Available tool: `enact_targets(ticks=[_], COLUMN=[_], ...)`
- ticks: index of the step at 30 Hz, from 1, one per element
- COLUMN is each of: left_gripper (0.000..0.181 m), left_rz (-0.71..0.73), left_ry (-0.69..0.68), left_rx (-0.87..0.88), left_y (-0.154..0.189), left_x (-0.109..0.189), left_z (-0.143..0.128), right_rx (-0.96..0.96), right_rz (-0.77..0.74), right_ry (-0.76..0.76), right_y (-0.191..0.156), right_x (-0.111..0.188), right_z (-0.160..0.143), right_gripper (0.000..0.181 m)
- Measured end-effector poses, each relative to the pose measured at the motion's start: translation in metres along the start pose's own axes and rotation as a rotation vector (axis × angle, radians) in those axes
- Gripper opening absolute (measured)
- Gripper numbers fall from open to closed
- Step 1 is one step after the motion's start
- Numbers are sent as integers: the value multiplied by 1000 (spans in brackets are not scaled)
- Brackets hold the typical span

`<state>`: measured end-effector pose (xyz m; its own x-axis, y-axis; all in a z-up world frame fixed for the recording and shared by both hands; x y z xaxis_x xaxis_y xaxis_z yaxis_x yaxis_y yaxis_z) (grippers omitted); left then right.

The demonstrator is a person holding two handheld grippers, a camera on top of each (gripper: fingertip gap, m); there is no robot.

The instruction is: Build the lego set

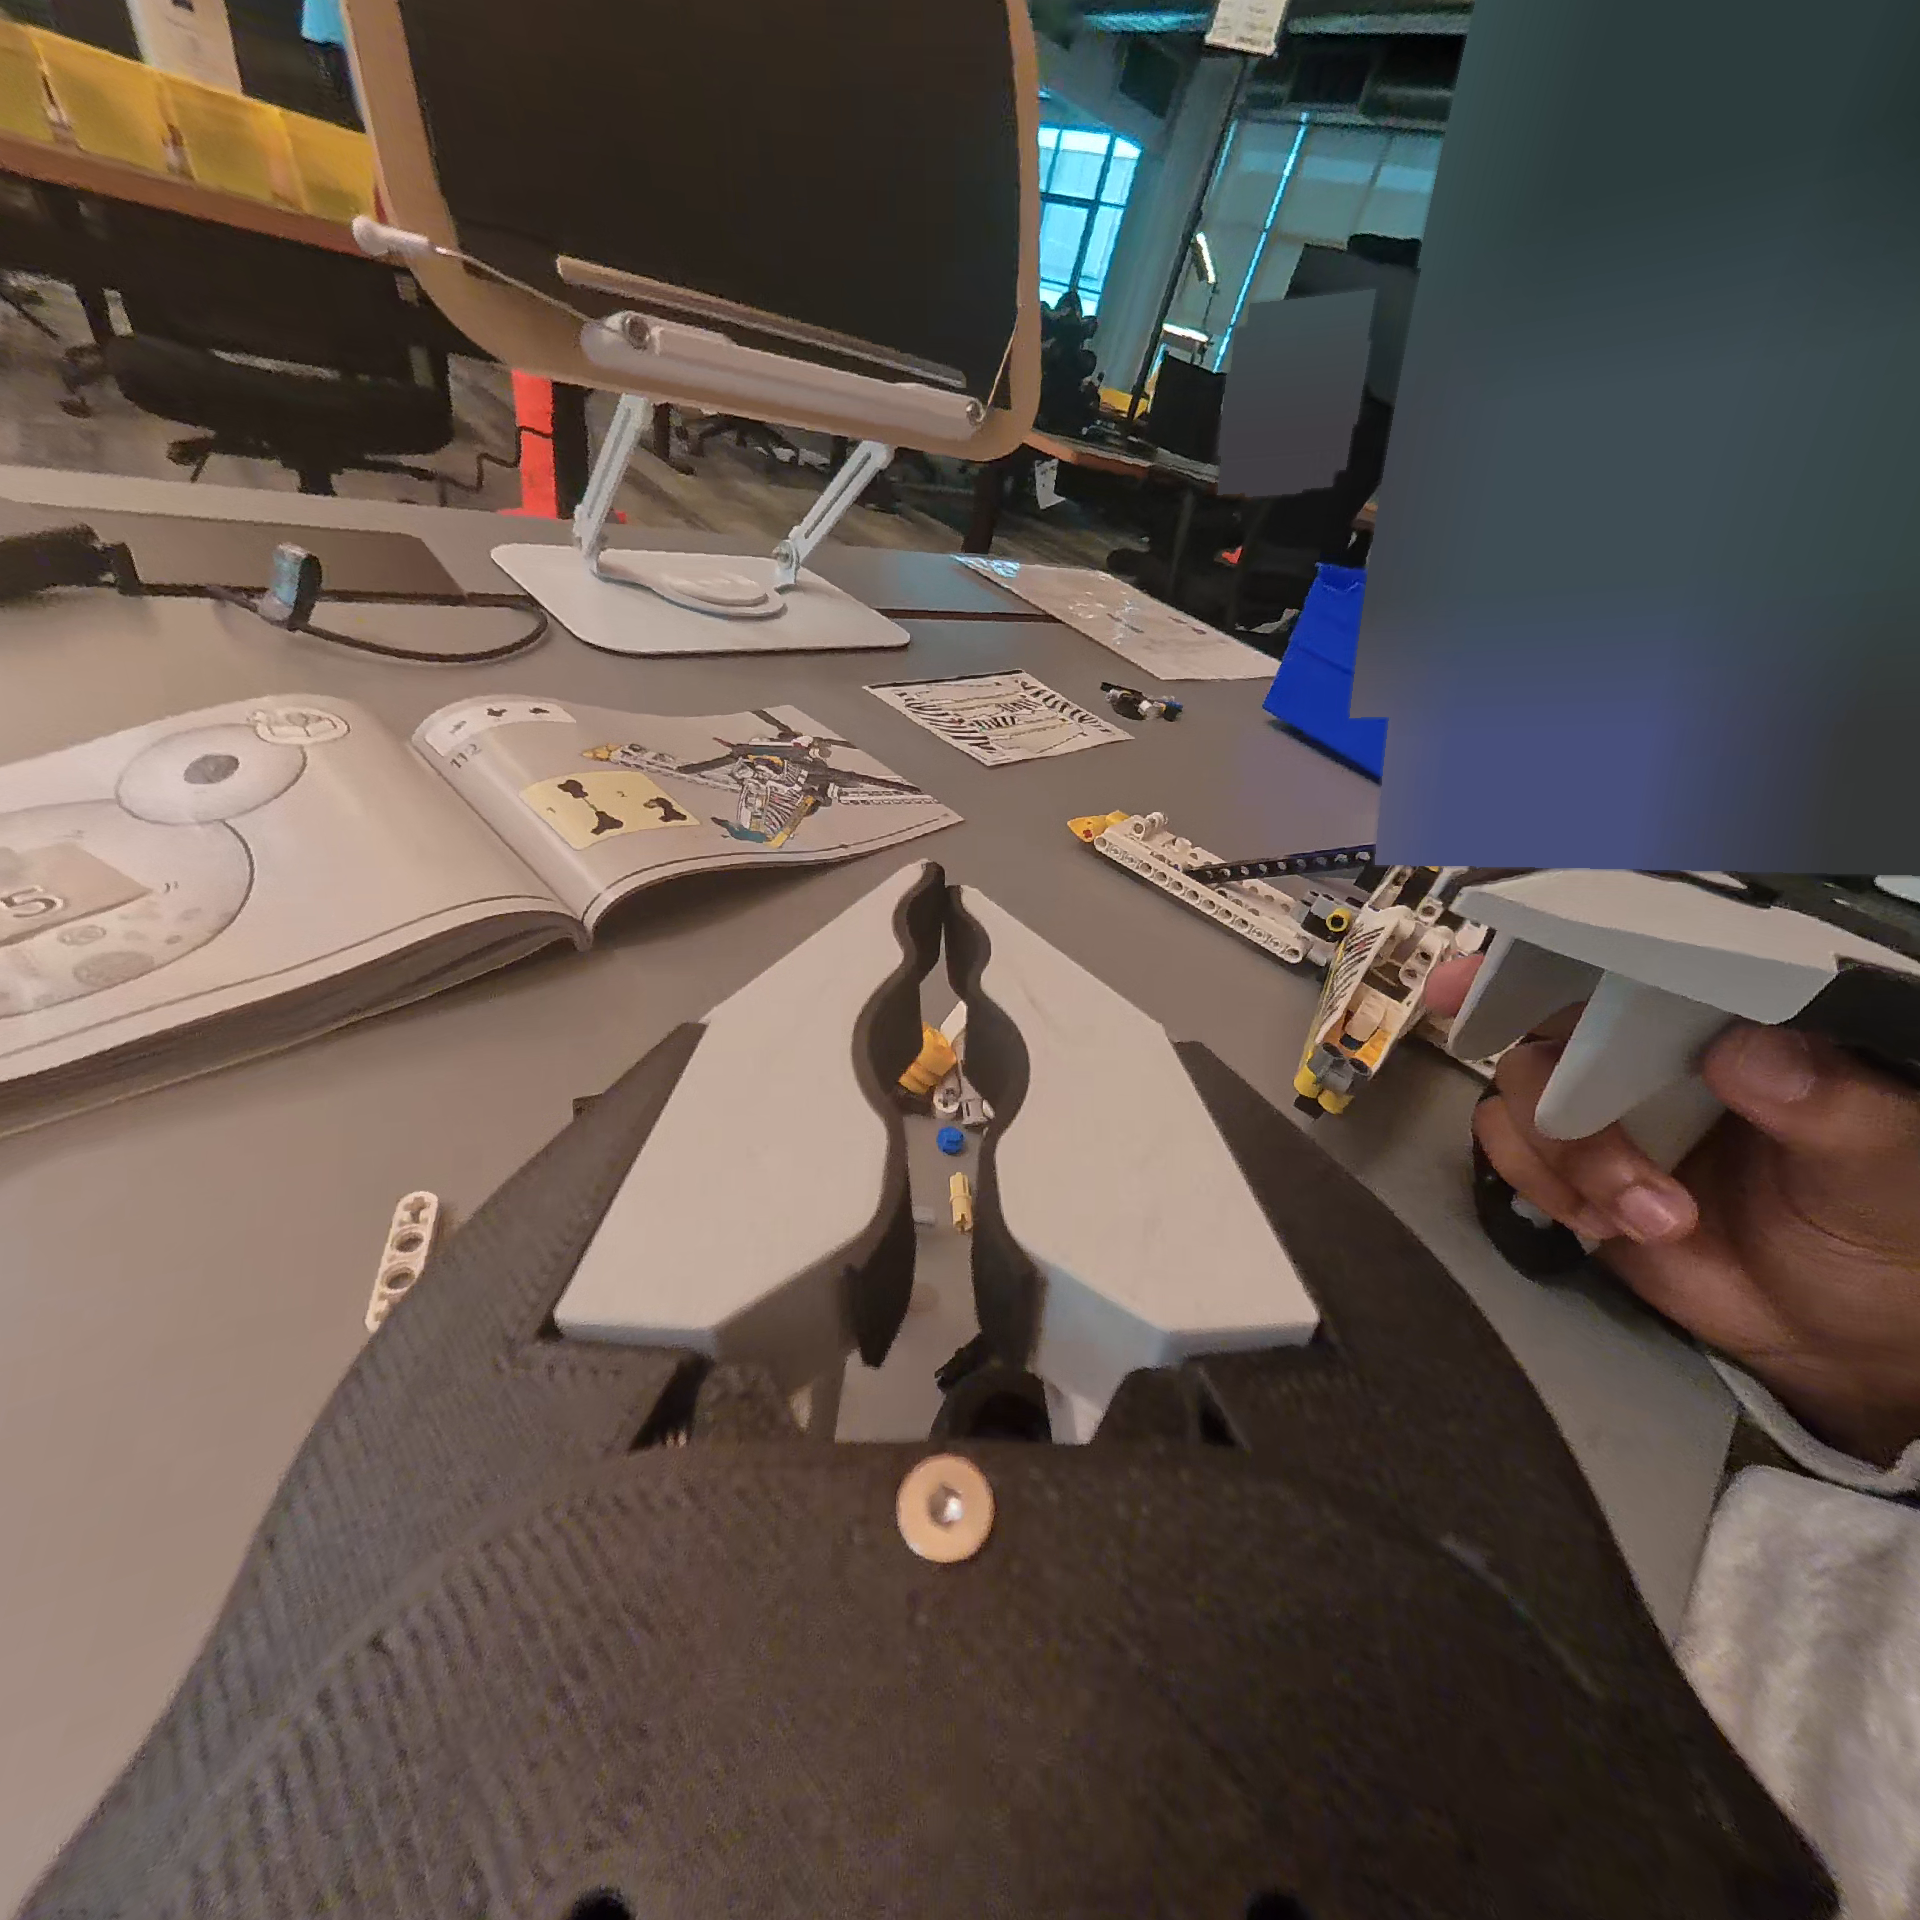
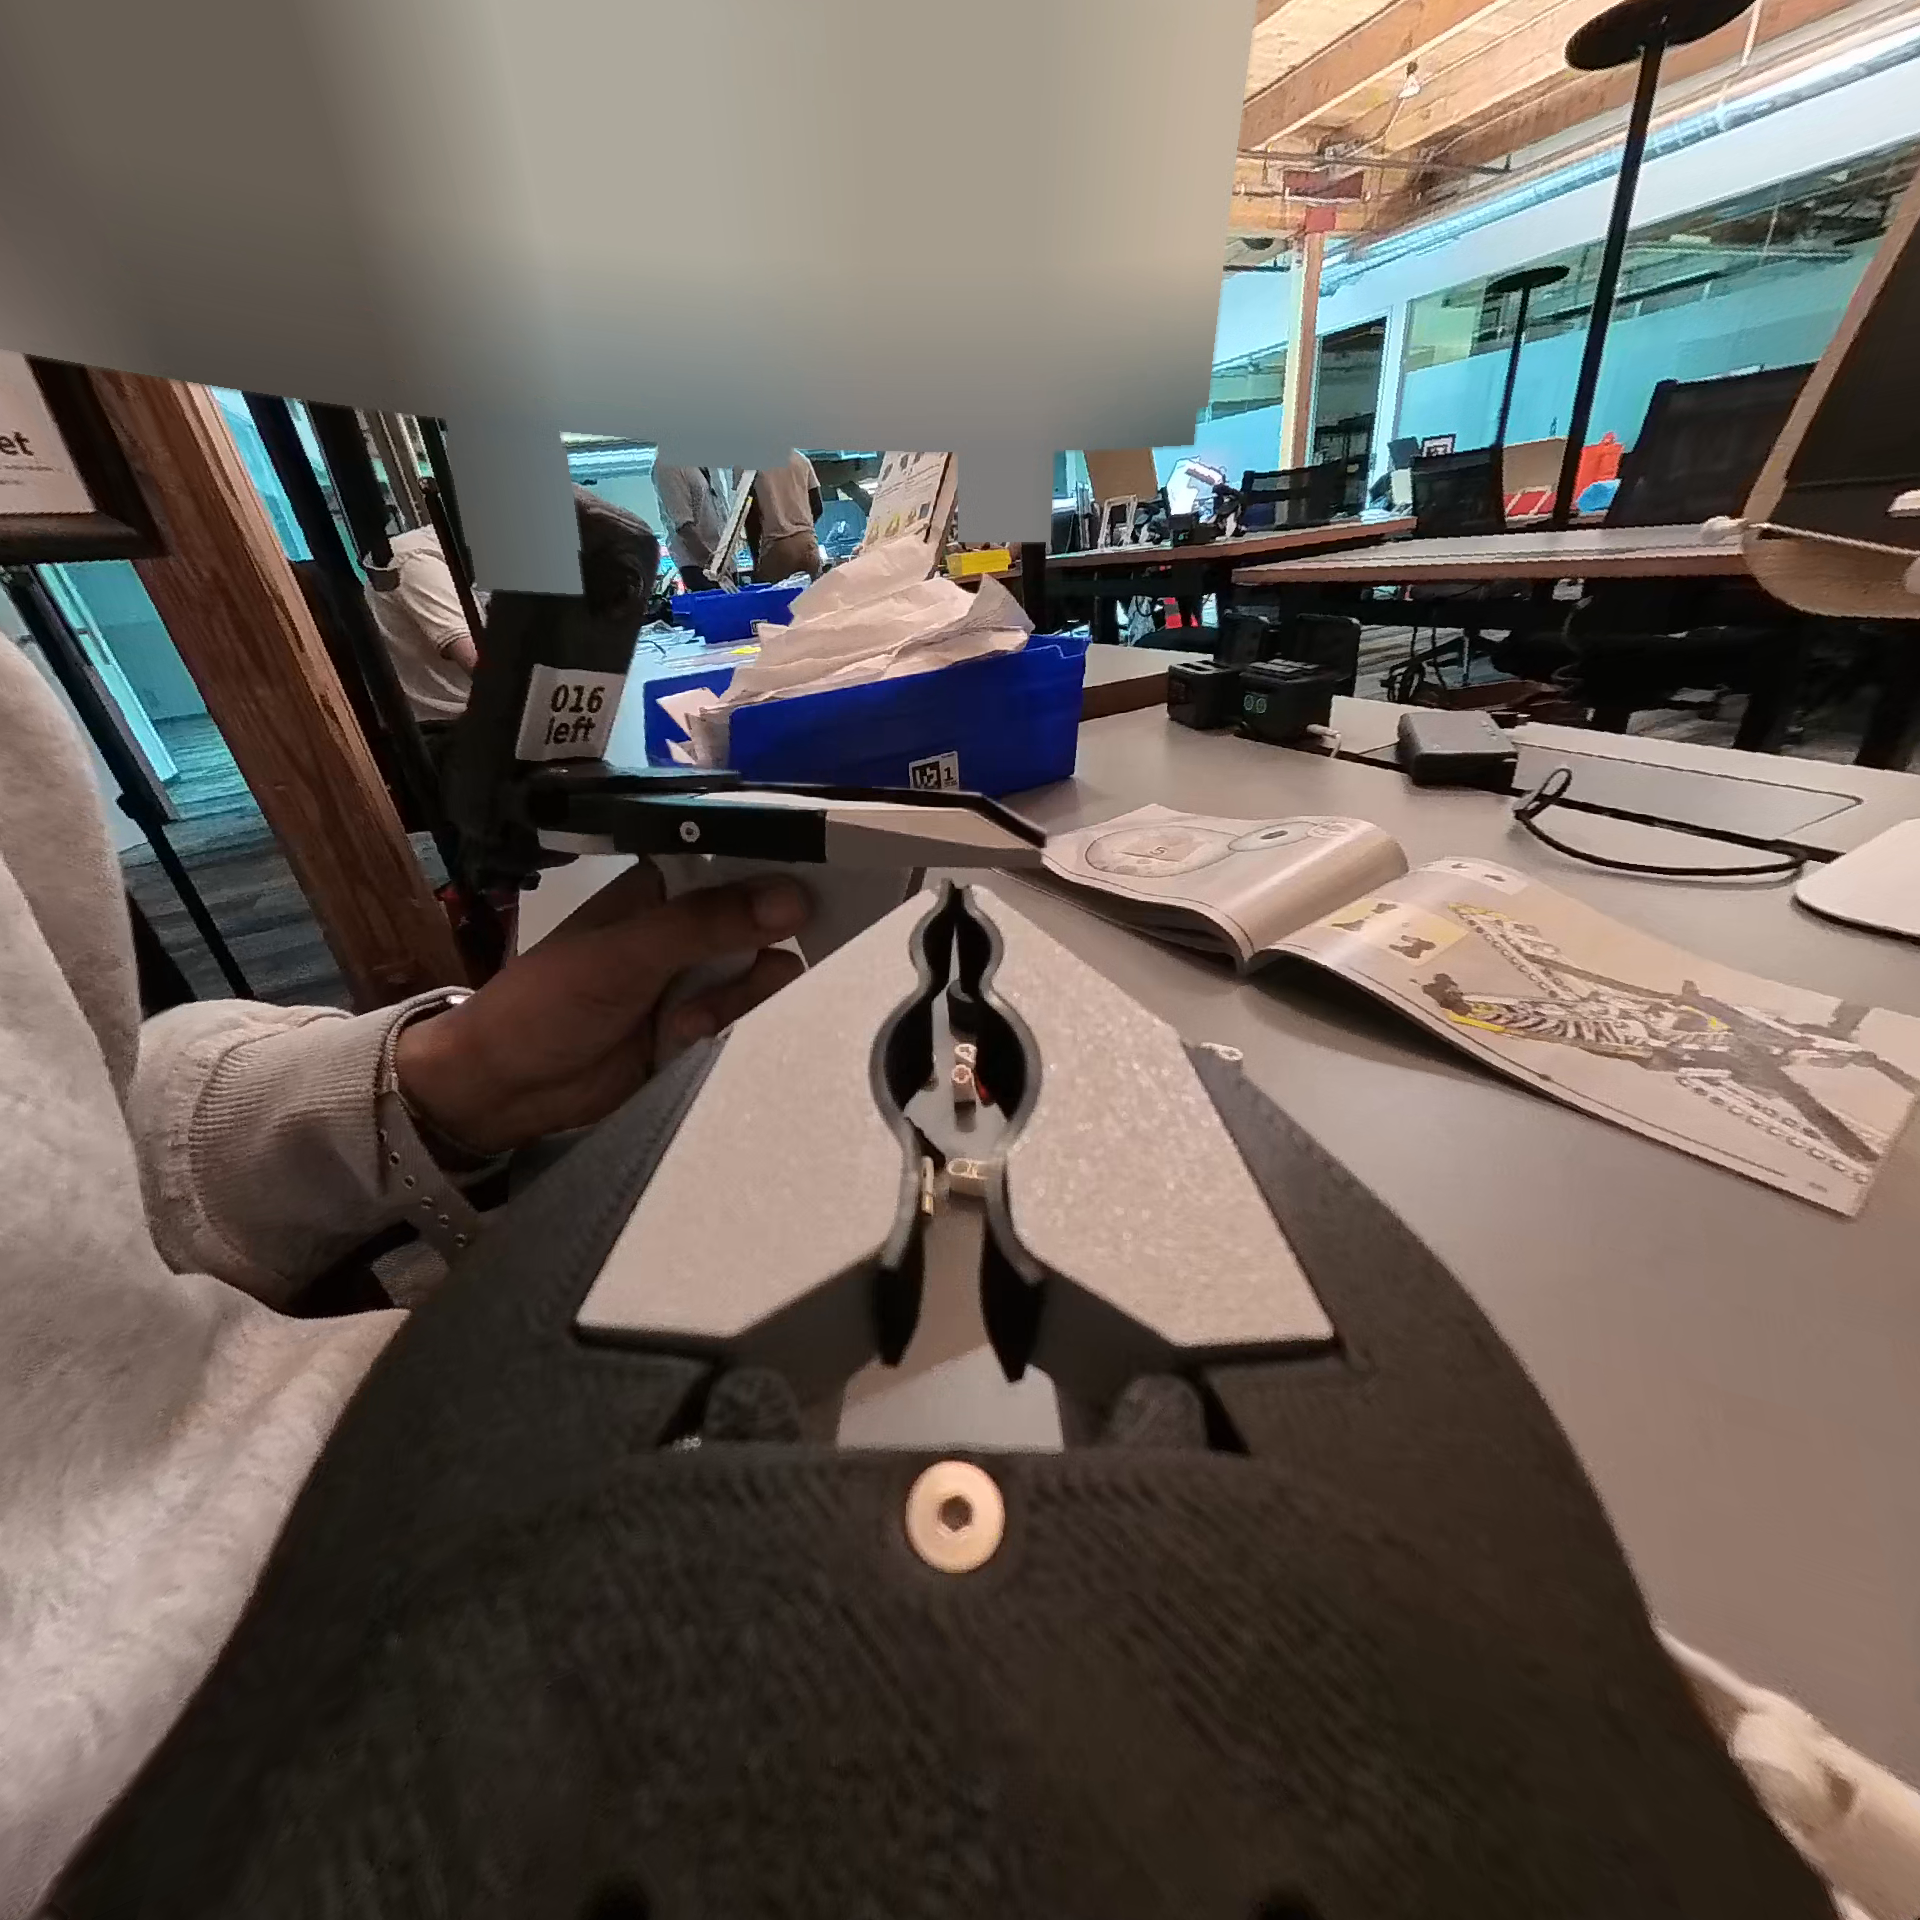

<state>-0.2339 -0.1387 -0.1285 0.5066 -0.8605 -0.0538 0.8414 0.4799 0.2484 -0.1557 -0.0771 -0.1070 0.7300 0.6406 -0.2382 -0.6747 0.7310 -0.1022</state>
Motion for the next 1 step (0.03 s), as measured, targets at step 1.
enact_targets(ticks=[1], left_gripper=[0], left_rz=[-1], left_ry=[-4], left_rx=[12], left_y=[-1], left_x=[0], left_z=[0], right_rx=[-9], right_rz=[-1], right_ry=[1], right_y=[1], right_x=[0], right_z=[0], right_gripper=[0])
Point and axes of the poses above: each gripper's, where its closed fingertips meet, x back along the fingers, z out of its top, y = z × x across the jaws, the point moved 2 cm from there along x, back along the fingers, and after that the axes turned 8 degrees about y, right-handed, at the moved point
